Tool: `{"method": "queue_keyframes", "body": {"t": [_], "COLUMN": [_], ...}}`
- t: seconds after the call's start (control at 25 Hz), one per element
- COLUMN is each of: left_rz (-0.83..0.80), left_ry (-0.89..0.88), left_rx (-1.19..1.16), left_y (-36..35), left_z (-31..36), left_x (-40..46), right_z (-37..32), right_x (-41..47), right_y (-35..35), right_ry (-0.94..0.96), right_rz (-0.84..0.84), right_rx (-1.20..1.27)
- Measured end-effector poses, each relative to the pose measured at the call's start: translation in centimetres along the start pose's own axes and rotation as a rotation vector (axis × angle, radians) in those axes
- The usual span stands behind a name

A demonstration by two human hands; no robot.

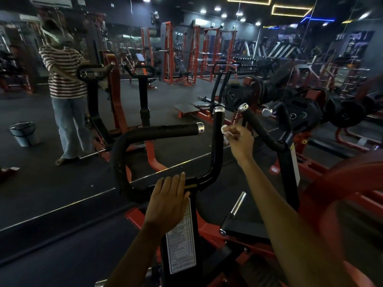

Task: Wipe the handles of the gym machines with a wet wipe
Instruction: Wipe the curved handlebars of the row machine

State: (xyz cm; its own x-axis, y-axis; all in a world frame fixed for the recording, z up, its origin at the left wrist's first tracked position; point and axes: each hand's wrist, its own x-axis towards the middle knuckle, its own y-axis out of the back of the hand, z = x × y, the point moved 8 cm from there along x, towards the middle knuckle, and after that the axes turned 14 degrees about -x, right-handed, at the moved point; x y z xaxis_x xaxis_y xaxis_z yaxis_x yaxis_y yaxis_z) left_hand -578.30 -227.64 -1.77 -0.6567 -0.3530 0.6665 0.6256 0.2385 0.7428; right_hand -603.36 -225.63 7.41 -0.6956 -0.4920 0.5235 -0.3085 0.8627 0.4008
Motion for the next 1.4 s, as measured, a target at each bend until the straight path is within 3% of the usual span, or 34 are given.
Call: {"method": "queue_keyframes", "body": {"t": [0.52, 0.8, 1.4], "left_rz": [-0.03, -0.045, -0.091], "left_ry": [0.015, 0.021, 0.048], "left_rx": [-0.009, -0.005, -0.012], "left_y": [0.1, 0.0, 0.2], "left_z": [0.0, -0.1, 0.0], "left_x": [0.0, -0.1, -0.1], "right_z": [2.3, 3.1, 1.9], "right_x": [-6.3, -9.9, -18.4], "right_y": [-0.1, -0.2, -2.4], "right_ry": [-0.035, -0.069, -0.324], "right_rz": [0.002, 0.106, 0.096], "right_rx": [0.048, 0.085, 0.233]}}
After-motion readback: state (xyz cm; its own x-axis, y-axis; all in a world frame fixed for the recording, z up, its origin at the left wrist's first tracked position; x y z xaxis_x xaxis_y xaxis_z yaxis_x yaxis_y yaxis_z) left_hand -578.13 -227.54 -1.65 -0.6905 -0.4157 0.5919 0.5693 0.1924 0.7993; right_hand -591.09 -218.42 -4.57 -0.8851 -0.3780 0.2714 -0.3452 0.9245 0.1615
